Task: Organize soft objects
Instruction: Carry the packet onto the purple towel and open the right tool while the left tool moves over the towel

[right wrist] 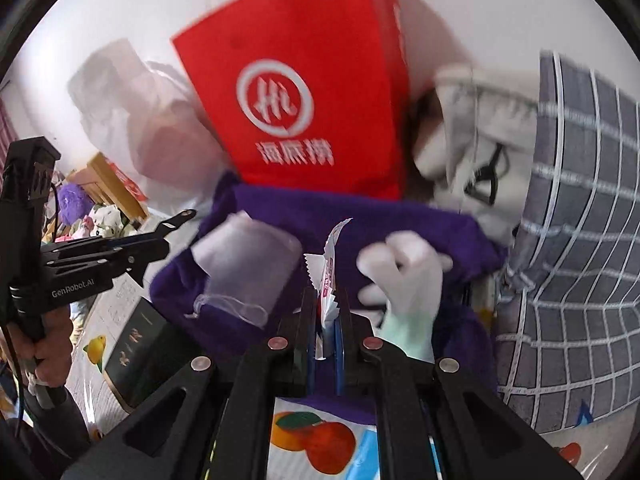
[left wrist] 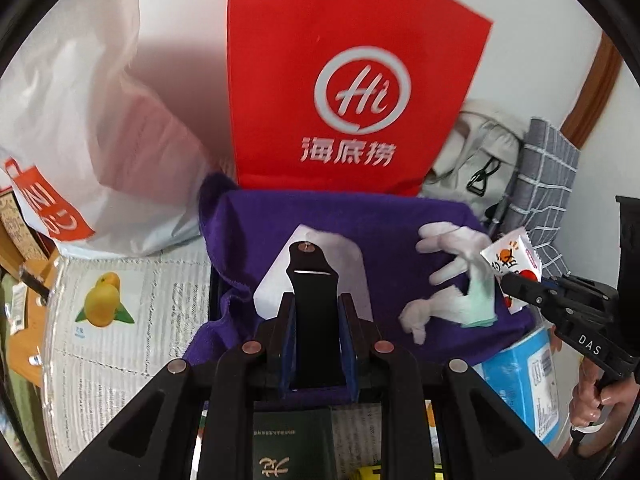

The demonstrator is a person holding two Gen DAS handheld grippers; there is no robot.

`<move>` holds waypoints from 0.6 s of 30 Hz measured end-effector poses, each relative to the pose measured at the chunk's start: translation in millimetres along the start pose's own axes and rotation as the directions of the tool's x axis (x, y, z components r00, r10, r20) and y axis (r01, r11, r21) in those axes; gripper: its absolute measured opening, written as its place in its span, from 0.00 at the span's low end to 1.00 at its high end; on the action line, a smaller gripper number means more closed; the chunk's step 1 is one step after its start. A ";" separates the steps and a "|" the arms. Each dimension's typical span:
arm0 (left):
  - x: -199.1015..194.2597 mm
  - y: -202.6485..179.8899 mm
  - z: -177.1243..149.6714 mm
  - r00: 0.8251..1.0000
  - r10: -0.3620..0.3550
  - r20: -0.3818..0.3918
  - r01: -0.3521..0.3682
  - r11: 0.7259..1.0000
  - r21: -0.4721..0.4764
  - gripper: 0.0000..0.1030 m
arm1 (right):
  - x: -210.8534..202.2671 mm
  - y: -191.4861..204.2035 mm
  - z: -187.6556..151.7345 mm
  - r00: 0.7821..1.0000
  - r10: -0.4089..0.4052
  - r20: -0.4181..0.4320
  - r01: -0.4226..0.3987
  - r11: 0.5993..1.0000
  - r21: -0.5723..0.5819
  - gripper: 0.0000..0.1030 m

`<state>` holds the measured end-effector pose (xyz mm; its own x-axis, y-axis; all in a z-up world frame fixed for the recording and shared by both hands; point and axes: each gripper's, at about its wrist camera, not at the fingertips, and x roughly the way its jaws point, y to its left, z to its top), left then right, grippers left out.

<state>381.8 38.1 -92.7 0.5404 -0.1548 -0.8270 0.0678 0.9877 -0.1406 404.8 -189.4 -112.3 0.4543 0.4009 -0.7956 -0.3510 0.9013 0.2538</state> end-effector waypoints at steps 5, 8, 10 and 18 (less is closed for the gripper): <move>14.7 -1.2 -3.9 0.999 -0.013 -0.032 0.013 1.000 0.007 0.19 | 24.9 -9.5 -6.1 0.997 -0.012 -0.079 0.011 1.000 -0.009 0.07; 20.6 -3.8 -5.2 0.999 -0.017 -0.043 0.018 1.000 0.013 0.19 | 35.6 -12.9 -10.6 0.993 -0.006 -0.120 0.005 1.000 -0.011 0.08; 26.0 -4.8 -6.0 0.998 -0.016 -0.053 0.017 1.000 0.015 0.19 | 43.2 -13.3 -12.9 0.990 -0.021 -0.136 0.020 1.000 -0.015 0.08; 40.6 0.0 -7.1 0.995 -0.033 -0.097 0.033 0.999 0.003 0.19 | 59.6 -16.3 -15.3 0.986 -0.040 -0.162 0.039 0.999 -0.010 0.11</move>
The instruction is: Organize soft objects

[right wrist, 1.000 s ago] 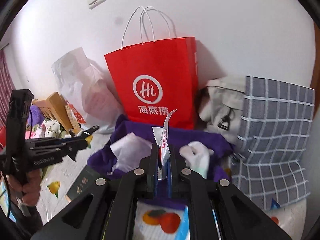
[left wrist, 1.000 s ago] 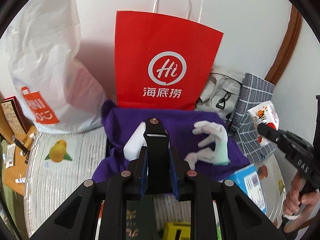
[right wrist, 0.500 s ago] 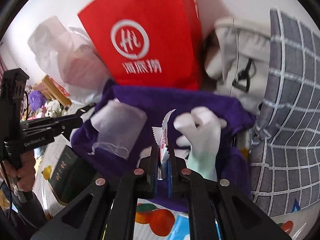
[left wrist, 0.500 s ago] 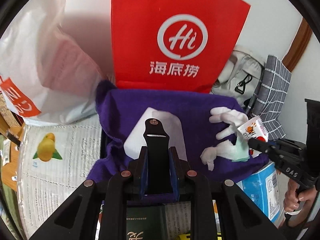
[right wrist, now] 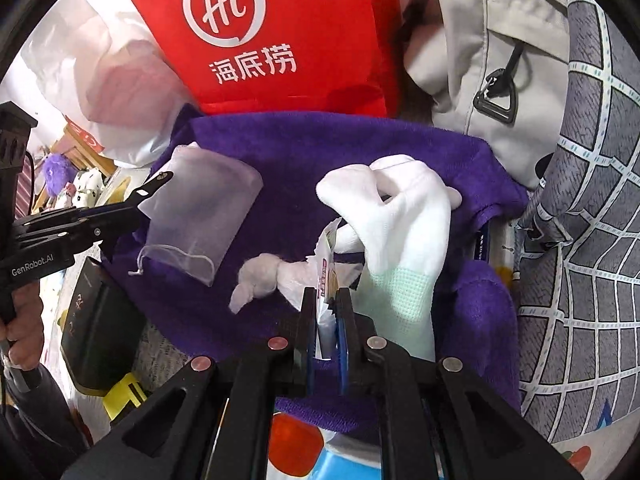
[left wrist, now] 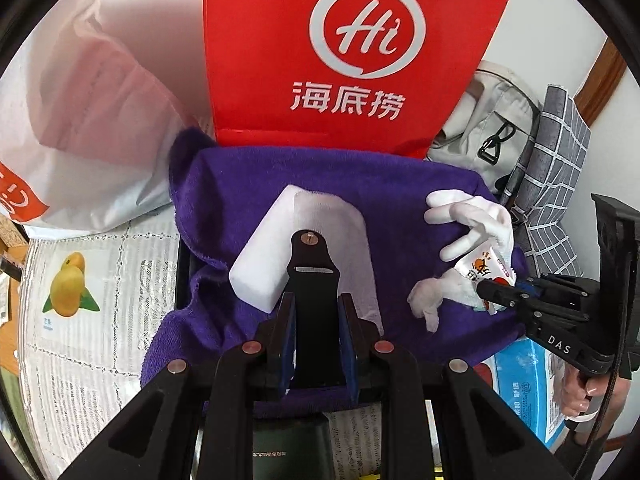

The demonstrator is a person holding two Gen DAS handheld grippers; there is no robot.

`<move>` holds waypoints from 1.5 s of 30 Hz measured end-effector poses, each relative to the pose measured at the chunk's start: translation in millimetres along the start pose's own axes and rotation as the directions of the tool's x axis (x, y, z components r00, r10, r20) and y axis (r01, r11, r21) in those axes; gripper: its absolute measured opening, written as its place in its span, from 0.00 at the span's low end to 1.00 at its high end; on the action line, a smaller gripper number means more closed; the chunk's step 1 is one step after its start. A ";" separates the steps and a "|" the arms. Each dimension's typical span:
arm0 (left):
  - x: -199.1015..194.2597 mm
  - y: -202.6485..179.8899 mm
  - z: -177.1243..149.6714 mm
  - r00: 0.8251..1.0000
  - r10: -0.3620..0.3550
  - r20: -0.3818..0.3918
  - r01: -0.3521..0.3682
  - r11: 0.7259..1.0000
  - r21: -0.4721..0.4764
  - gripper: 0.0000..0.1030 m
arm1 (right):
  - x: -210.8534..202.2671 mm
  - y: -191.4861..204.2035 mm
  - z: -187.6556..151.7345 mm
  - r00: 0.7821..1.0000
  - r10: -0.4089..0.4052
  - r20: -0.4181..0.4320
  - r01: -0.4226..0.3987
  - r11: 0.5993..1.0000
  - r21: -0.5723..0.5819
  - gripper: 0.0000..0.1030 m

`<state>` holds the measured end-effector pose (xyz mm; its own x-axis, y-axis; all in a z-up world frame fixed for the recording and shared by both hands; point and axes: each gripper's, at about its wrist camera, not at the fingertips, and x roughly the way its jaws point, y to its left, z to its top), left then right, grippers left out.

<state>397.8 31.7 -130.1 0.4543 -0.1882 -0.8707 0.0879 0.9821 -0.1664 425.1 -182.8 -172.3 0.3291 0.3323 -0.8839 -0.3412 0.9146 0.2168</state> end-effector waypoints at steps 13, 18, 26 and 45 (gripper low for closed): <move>5.7 2.3 1.1 0.999 0.043 -0.014 -0.043 0.999 0.001 0.28 | -15.5 6.6 0.4 0.997 -0.062 0.038 0.063 0.997 -0.034 0.44; -1.6 6.2 2.2 0.999 0.049 0.003 -0.049 0.999 -0.011 0.29 | -33.5 10.3 0.9 0.995 -0.066 0.071 0.069 0.997 -0.045 0.46; -18.2 0.0 1.5 0.999 0.024 0.043 -0.025 1.000 0.012 0.41 | -87.6 53.5 -7.0 0.975 -0.068 0.214 0.098 0.986 -0.137 0.72; -63.7 -28.9 -3.1 0.991 -0.045 0.129 0.033 0.996 0.088 0.47 | -117.5 78.0 -205.9 0.984 -0.047 0.173 0.032 0.996 0.087 0.74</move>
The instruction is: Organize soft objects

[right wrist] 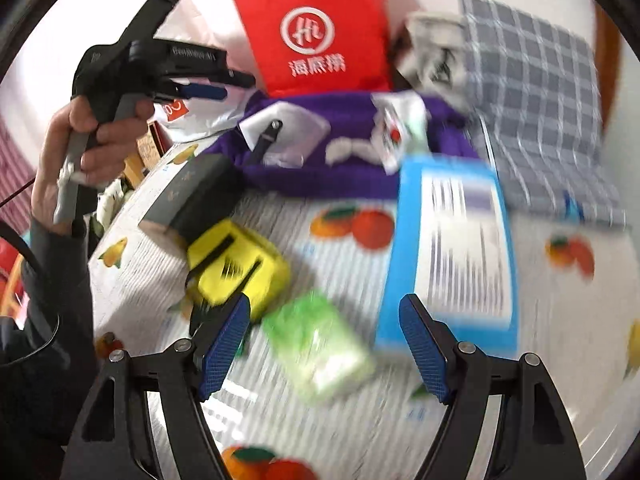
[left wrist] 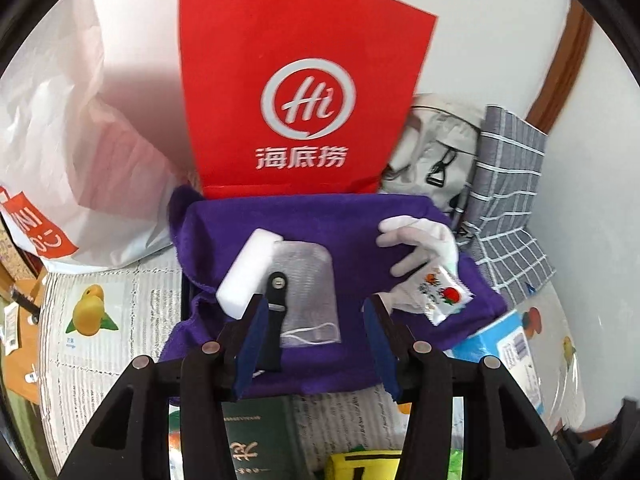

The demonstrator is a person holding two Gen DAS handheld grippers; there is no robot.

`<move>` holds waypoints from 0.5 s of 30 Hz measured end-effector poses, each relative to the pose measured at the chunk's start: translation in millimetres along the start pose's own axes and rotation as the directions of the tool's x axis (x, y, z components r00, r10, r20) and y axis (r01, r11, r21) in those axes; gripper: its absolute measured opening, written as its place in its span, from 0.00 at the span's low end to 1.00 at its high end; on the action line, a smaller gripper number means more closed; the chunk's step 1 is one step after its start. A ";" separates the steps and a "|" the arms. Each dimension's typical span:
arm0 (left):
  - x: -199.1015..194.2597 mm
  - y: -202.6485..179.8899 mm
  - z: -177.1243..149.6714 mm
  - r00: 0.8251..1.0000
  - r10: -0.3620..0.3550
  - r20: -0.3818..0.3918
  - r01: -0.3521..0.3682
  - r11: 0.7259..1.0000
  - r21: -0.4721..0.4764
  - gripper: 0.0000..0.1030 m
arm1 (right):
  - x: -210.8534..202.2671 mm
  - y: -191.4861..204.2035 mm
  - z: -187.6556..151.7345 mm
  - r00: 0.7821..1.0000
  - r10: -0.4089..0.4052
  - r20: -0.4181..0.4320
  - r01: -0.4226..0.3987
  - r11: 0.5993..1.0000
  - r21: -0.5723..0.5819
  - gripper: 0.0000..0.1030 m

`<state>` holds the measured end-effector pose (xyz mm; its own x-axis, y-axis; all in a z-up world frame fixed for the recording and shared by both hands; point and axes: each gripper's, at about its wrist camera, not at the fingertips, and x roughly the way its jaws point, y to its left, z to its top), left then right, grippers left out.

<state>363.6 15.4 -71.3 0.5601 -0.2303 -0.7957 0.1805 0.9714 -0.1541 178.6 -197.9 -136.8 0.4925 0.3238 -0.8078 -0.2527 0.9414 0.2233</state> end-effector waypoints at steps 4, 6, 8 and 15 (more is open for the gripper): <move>-6.9 -10.3 -1.3 1.000 -0.016 0.016 0.016 0.999 0.028 0.50 | 5.7 1.9 -27.3 0.997 -0.069 -0.021 0.070 0.998 0.006 0.77; -8.8 -15.0 -2.5 1.000 -0.024 0.017 0.024 0.999 0.040 0.50 | 13.9 4.1 -37.3 0.996 -0.076 -0.041 0.076 0.997 0.005 0.77; -9.6 -19.3 -3.7 0.999 -0.037 0.017 0.036 0.998 0.051 0.50 | 23.7 6.2 -43.4 0.997 -0.068 -0.048 0.068 0.998 -0.001 0.77; -17.5 -32.0 -8.5 0.999 -0.045 0.025 0.043 0.995 0.089 0.51 | 47.9 11.4 -39.9 0.992 -0.128 -0.002 0.128 0.992 -0.012 0.77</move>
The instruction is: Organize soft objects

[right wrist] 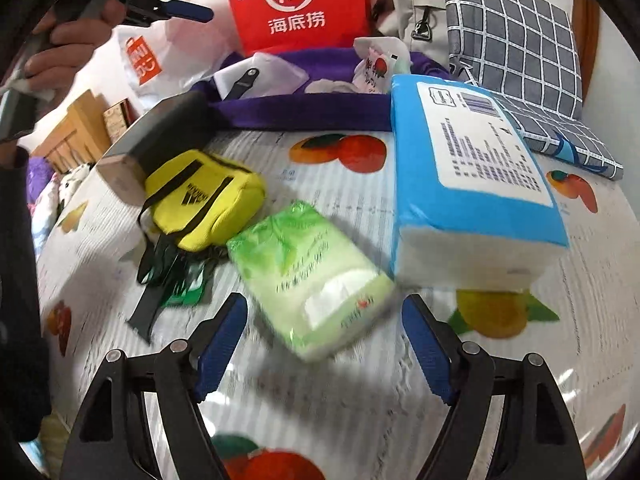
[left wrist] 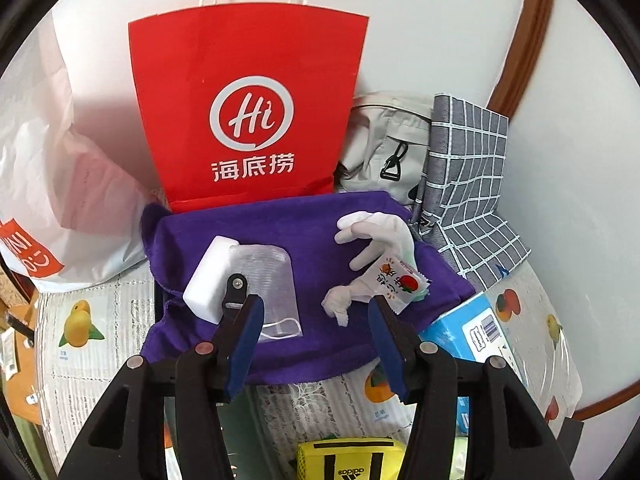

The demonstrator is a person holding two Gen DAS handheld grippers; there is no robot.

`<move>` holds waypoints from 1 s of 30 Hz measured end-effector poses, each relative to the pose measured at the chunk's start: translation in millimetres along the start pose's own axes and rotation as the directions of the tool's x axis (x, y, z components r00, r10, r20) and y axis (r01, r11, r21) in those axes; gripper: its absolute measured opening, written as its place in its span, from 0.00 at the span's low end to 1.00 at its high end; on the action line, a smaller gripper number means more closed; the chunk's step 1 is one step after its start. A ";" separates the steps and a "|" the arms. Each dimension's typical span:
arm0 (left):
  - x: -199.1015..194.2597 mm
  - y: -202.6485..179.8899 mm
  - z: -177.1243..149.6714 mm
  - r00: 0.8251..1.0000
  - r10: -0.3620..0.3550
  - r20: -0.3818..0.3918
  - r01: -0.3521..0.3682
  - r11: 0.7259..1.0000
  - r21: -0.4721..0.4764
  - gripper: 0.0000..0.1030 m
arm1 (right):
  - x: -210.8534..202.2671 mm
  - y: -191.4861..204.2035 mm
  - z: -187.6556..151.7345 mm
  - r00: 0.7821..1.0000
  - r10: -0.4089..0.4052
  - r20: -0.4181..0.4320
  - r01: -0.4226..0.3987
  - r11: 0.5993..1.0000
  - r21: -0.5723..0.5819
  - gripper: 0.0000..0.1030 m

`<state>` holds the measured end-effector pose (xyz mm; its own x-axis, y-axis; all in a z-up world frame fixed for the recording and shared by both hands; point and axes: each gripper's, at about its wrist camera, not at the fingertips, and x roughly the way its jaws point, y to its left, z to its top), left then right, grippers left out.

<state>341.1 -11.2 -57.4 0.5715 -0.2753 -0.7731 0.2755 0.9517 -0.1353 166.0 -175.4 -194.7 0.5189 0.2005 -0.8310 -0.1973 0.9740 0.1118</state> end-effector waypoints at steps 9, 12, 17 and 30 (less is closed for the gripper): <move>-19.1 -22.4 -10.3 0.999 0.050 0.018 -0.051 0.996 0.069 0.51 | -9.4 -0.7 -1.7 0.999 0.003 0.035 -0.004 1.000 0.030 0.67; -26.1 -29.4 -23.2 0.998 0.063 0.002 -0.063 0.994 0.092 0.51 | -23.2 -8.9 -5.5 0.998 0.016 0.053 -0.020 0.998 0.065 0.66; -43.7 -28.7 -59.9 0.995 0.104 -0.007 -0.102 0.988 0.113 0.51 | -44.7 -17.8 -12.0 0.997 0.008 0.074 -0.014 0.996 0.086 0.66; -46.6 -28.8 -166.1 0.984 0.109 -0.142 -0.101 0.993 0.068 0.51 | -81.6 -28.7 -38.1 0.995 0.003 0.099 -0.012 0.995 0.094 0.67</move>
<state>178.1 -3.3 -120.5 0.4823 -0.1473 -0.8636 0.2687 0.9631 -0.0142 97.7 -223.7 -150.9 0.5978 0.2129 -0.7729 -0.1245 0.9770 0.1728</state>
